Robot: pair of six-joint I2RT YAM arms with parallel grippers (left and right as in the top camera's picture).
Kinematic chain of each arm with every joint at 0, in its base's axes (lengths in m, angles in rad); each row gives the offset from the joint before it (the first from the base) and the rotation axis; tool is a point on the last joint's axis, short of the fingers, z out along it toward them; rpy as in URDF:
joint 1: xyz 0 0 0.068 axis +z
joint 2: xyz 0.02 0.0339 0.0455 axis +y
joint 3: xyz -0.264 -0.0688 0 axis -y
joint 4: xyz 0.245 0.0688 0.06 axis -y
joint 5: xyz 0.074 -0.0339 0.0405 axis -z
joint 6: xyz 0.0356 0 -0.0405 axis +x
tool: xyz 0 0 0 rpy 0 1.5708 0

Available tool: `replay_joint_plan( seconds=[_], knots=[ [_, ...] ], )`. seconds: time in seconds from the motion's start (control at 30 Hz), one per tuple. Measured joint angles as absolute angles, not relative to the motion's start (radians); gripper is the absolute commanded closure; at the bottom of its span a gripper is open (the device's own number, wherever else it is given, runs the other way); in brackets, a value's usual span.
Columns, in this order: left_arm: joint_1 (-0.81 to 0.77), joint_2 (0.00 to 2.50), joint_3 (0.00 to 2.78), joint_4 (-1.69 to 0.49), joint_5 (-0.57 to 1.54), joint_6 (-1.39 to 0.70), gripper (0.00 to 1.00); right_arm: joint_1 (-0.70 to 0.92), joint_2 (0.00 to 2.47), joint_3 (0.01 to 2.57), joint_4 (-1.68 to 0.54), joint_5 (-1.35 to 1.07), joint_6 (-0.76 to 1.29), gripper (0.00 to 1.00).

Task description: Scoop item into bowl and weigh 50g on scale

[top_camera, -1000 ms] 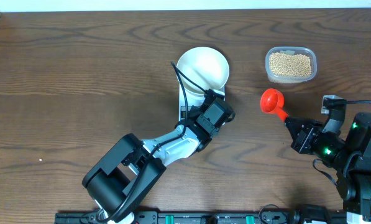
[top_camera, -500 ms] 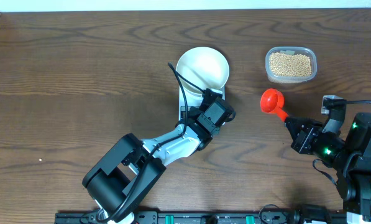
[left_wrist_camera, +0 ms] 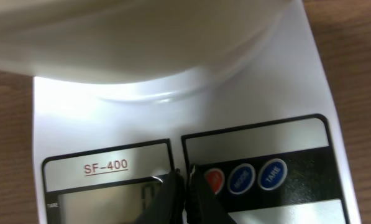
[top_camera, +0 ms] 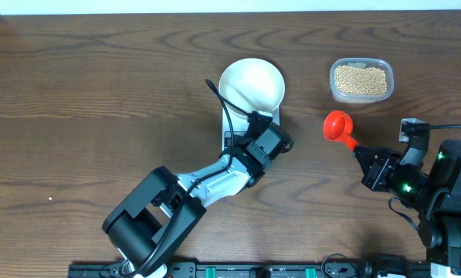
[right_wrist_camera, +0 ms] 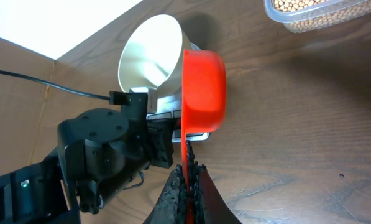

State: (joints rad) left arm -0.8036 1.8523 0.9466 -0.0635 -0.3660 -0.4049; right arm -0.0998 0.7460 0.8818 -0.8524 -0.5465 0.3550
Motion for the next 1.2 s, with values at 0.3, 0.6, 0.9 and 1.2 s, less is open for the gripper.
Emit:
replay_joint_plan(
  seconds=[0.3,0.6,0.9,1.2],
  knots=[
    [-0.816,1.856,0.946,-0.059,-0.396,-0.422,0.93,-0.100,0.746,0.882,-0.854,-0.546,0.355,0.99],
    [-0.817,1.820,0.931,-0.102,-0.381,-0.417,0.93,-0.100,0.746,0.882,-0.846,-0.546,0.355,0.99],
    [-0.810,1.553,0.874,-0.341,-0.299,-0.410,0.93,-0.100,0.746,0.882,-0.817,-0.546,0.356,0.99],
    [-0.775,1.136,0.874,-0.559,-0.232,-0.423,0.93,-0.100,0.766,0.886,-0.791,-0.588,0.354,0.99]
  ],
)
